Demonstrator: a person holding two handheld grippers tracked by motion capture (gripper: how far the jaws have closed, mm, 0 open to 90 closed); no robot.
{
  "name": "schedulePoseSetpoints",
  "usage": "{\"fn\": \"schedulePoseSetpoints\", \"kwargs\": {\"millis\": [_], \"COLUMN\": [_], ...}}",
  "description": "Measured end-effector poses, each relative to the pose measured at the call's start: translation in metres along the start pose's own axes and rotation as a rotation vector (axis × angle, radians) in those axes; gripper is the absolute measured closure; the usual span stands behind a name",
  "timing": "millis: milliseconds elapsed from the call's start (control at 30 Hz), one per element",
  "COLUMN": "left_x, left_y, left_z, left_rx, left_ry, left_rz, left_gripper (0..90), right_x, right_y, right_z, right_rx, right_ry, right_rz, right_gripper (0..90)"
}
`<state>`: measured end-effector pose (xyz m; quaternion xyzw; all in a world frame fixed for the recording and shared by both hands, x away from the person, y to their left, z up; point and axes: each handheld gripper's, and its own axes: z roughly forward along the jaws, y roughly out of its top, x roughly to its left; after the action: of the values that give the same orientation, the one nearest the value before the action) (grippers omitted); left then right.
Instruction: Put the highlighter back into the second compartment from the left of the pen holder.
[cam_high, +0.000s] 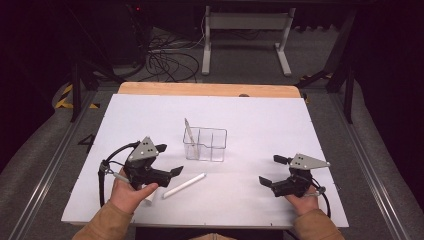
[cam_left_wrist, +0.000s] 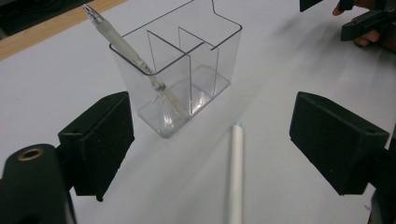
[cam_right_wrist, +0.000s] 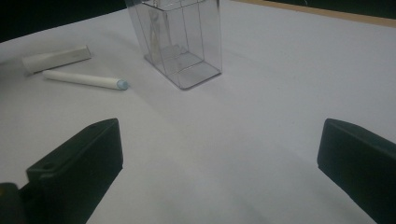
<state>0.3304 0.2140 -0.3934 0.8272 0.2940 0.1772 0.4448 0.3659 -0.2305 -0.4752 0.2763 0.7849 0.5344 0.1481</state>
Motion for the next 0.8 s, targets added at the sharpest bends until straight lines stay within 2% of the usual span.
{"fn": "schedulePoseSetpoints", "kwargs": {"millis": [200, 533, 800], "left_x": [-0.001, -0.003, -0.009], "left_y": [0.006, 0.012, 0.017], "left_z": [0.011, 0.024, 0.032], "left_rx": [0.025, 0.047, 0.065], "left_ry": [-0.004, -0.024, -0.033], "left_rz": [0.013, 0.000, 0.014], "left_gripper": [14.7, 14.7, 14.9], "right_x": [0.000, -0.001, 0.000], "right_y": [0.000, 0.000, 0.000], "right_z": [0.000, 0.001, 0.000], "right_rx": [-0.001, -0.003, -0.005], "right_ry": [0.003, 0.008, 0.014], "right_rz": [0.000, 0.001, -0.001], "right_gripper": [0.4, 0.4, 0.4]}}
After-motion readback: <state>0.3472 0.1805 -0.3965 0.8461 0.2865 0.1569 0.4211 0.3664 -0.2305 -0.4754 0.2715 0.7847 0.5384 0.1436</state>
